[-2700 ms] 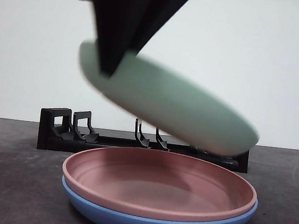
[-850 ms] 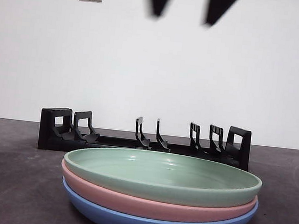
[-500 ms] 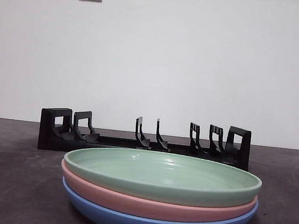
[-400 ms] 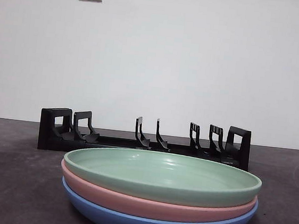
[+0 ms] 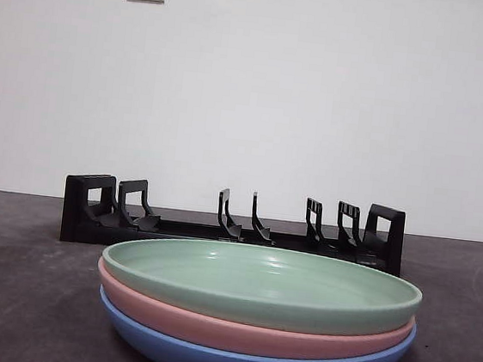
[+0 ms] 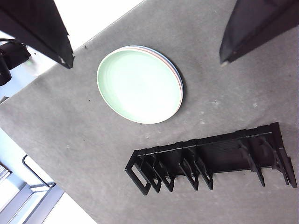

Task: Place the plate

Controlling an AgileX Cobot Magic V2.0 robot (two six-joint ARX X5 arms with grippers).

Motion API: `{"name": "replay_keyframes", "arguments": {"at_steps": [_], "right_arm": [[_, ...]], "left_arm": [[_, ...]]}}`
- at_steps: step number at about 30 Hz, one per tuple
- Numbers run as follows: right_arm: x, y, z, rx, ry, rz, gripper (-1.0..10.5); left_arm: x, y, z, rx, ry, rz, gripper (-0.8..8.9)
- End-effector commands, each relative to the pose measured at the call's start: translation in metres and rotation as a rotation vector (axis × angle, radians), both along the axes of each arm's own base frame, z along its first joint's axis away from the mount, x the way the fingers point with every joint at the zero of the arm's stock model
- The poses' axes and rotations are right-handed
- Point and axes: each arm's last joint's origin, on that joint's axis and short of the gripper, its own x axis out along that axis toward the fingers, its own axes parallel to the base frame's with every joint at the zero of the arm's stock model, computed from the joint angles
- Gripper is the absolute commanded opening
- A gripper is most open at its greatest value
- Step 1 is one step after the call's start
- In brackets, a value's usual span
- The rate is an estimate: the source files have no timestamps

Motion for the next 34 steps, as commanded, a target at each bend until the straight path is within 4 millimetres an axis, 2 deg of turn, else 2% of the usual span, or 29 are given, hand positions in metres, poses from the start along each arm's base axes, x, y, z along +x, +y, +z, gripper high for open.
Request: {"name": "replay_keyframes", "arguments": {"at_steps": [1,3,4,5,6,7,27,34], "right_arm": [[-0.0004,-0.0004,0.0032,0.023,-0.004,0.003,3.9],[-0.0003,-0.0003,0.0029,0.017,-0.005,0.005,3.7],[-0.0003,-0.0003,0.0028,0.017,-0.004,0.004,2.8],[-0.0001,0.0,0.0029,0.019,-0.001,0.002,0.9],[0.0,0.0001,0.003,0.019,-0.002,0.002,-0.2],[0.0001,0.0002,0.0033,0.021,-0.005,-0.001,0.3],[0.0015,-0.0001,0.006,0.034,-0.038,-0.038,0.2],[0.0014,-0.0001,0.006,0.035,-0.038,-0.038,0.2]], "left_arm": [[-0.0019,0.001,0.0047,-0.017,-0.018,-0.007,3.8],[-0.0019,0.001,0.0047,-0.017,-0.018,-0.007,2.19],[-0.0019,0.001,0.0046,-0.017,-0.018,-0.007,0.81],[-0.0019,0.001,0.0046,-0.017,-0.017,-0.007,-0.11],[-0.0019,0.001,0.0047,-0.017,-0.018,-0.006,0.15],[-0.0019,0.0011,0.0046,-0.016,-0.018,-0.006,0.14],[-0.0029,0.002,0.0032,-0.014,-0.02,0.0,0.19],[-0.0045,0.0059,0.0027,-0.018,-0.029,0.115,0.19]]}}
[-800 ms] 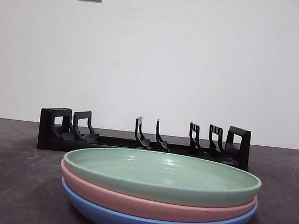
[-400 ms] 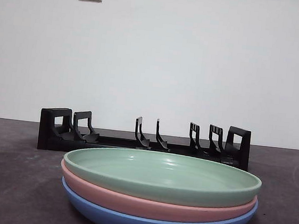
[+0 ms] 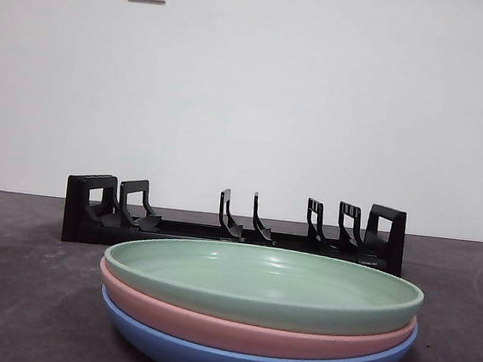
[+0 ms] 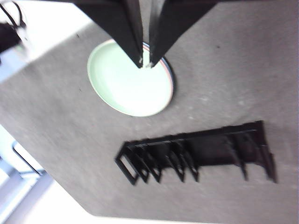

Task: Place the plate

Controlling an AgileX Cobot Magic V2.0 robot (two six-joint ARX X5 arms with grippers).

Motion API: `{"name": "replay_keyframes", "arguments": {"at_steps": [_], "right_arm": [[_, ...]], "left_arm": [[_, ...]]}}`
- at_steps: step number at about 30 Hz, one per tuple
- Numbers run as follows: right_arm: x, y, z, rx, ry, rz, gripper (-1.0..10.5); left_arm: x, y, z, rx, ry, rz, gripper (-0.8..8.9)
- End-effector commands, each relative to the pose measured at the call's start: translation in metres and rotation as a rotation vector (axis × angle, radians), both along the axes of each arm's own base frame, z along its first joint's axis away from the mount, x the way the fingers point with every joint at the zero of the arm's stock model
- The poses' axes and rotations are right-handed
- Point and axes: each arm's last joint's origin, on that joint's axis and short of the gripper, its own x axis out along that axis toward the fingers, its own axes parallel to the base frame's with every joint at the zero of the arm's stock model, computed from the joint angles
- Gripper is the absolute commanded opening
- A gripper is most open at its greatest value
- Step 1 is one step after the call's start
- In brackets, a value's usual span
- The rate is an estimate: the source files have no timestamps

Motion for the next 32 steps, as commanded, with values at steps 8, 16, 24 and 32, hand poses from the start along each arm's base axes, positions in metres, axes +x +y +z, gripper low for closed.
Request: {"name": "replay_keyframes", "arguments": {"at_steps": [8,16,24,32], "right_arm": [[0.0,0.0,0.004,0.019,-0.007,0.004,0.2],[0.0,0.0,0.004,0.019,-0.007,0.004,0.2],[0.0,0.0,0.004,0.019,-0.007,0.004,0.2],[0.0,0.0,0.004,0.019,-0.007,0.004,0.2]], "left_arm": [[0.015,0.0,-0.013,0.169,-0.101,0.15,0.19],[0.058,0.001,-0.1,0.182,-0.38,0.287,0.19],[0.072,0.008,-0.179,0.216,-0.416,0.398,0.19],[0.079,0.012,-0.236,0.174,-0.339,0.541,0.19]]}}
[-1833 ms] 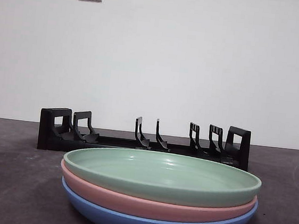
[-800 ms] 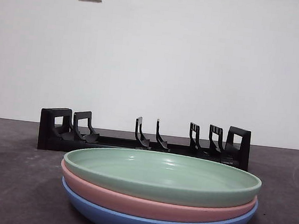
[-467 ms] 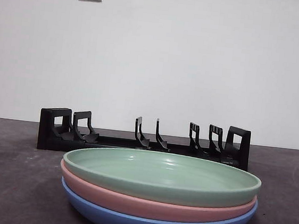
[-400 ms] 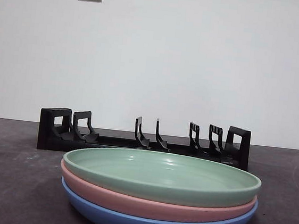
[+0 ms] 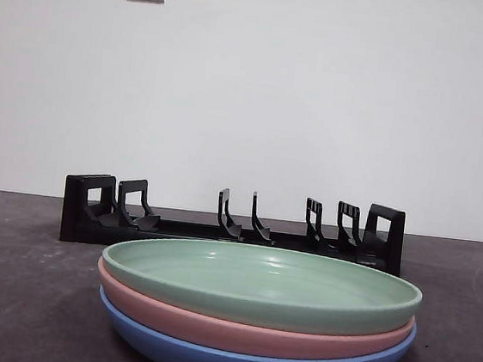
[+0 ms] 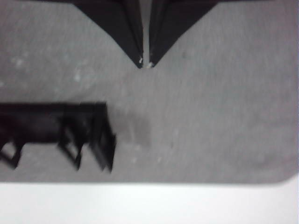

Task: Place the plate

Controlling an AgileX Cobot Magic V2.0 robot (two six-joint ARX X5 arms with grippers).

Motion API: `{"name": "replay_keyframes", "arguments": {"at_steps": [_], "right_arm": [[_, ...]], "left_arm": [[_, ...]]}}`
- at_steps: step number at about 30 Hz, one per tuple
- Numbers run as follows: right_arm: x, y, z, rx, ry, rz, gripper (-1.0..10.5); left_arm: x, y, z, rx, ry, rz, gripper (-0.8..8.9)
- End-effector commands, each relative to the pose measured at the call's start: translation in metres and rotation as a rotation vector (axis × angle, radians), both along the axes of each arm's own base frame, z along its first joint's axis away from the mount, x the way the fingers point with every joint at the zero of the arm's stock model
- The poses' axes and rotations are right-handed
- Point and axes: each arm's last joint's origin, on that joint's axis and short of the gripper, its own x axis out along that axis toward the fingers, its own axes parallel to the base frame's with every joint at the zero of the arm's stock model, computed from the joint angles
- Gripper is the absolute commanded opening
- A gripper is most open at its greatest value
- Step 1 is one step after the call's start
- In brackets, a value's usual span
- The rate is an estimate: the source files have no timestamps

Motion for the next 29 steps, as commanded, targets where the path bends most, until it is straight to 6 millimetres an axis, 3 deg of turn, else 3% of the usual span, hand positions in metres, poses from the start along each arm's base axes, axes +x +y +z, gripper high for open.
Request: {"name": "replay_keyframes", "arguments": {"at_steps": [1,8,29], "right_arm": [[0.0,0.0002,0.0036,0.019,-0.007,0.004,0.2],[0.0,0.0001,0.0036,0.019,-0.007,0.004,0.2],[0.0,0.0001,0.0036,0.019,-0.007,0.004,0.2]], "left_arm": [[0.0002,0.0008,-0.0061,-0.023,-0.017,0.025,0.19],[0.0025,0.0031,-0.0147,-0.034,-0.036,0.104,0.19],[0.0025,0.0031,-0.0143,-0.034,-0.04,0.105,0.19]]}}
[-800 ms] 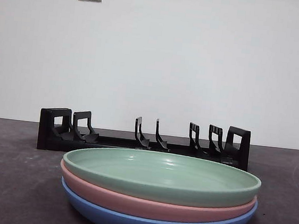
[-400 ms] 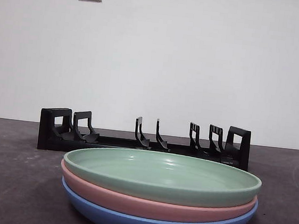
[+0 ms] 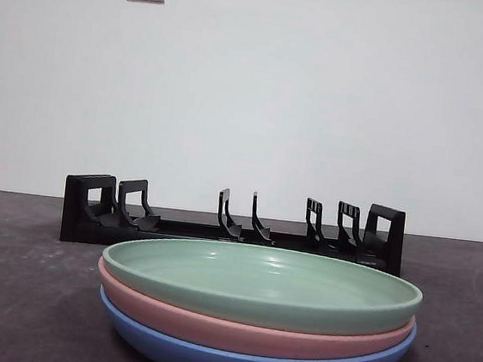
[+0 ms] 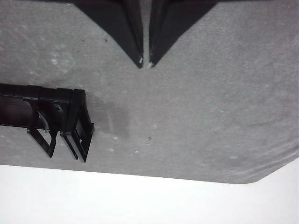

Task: Place the plate

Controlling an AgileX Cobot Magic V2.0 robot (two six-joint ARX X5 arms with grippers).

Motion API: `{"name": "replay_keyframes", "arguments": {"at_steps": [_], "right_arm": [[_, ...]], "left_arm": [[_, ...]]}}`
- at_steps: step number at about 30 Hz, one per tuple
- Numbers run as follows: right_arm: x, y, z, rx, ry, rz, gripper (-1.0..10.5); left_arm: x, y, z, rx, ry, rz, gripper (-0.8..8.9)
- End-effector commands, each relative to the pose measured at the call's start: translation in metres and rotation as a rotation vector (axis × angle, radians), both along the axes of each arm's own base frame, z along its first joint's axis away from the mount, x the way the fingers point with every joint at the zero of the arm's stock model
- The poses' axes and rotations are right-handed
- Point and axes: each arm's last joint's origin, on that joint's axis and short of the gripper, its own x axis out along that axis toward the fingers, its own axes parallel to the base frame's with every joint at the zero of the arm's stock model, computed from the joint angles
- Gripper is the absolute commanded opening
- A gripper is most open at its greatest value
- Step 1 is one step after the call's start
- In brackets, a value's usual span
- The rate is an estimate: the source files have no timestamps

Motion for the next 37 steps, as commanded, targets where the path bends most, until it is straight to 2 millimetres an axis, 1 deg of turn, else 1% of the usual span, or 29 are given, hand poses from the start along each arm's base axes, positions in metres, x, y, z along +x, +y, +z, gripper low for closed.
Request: {"name": "replay_keyframes", "arguments": {"at_steps": [1,7,9,11,14,17,19,21,24,28,30,33,37], "right_arm": [[0.0,0.0,0.004,0.019,-0.007,0.005,0.2],[0.001,0.001,0.003,0.019,-0.007,0.004,0.2],[0.002,0.001,0.001,0.007,-0.005,-0.039,0.2],[0.005,0.005,-0.002,0.014,-0.001,-0.074,0.2],[0.017,0.013,-0.015,0.04,-0.019,-0.181,0.2],[0.035,0.019,-0.035,0.088,-0.089,-0.32,0.2],[0.05,0.02,-0.053,0.07,-0.174,-0.425,0.2],[0.061,0.017,-0.074,0.036,-0.22,-0.511,0.2],[0.073,0.01,-0.107,0.031,-0.23,-0.606,0.2],[0.079,-0.001,-0.148,0.023,-0.244,-0.705,0.2],[0.08,-0.005,-0.162,0.009,-0.263,-0.728,0.2],[0.08,-0.008,-0.179,-0.019,-0.312,-0.757,0.2],[0.081,-0.009,-0.195,-0.036,-0.362,-0.763,0.2]], "left_arm": [[0.001,0.0,-0.007,-0.004,0.023,0.007,0.19],[0.001,0.0,-0.007,-0.004,0.023,0.007,0.19],[0.001,0.0,-0.007,-0.004,0.023,0.007,0.19],[0.001,0.0,-0.007,-0.004,0.023,0.007,0.19],[0.001,0.0,-0.007,-0.004,0.022,0.007,0.19],[0.001,0.0,-0.007,-0.004,0.022,0.007,0.19],[0.001,0.0,-0.007,-0.004,0.022,0.007,0.19],[0.001,0.0,-0.007,-0.004,0.022,0.007,0.19],[0.001,0.0,-0.007,-0.004,0.022,0.007,0.19],[0.001,0.0,-0.007,-0.004,0.022,0.007,0.19],[0.001,0.0,-0.007,-0.004,0.022,0.007,0.19],[0.001,0.0,-0.007,-0.004,0.022,0.007,0.19],[0.001,0.0,-0.007,-0.004,0.022,0.007,0.19]]}}
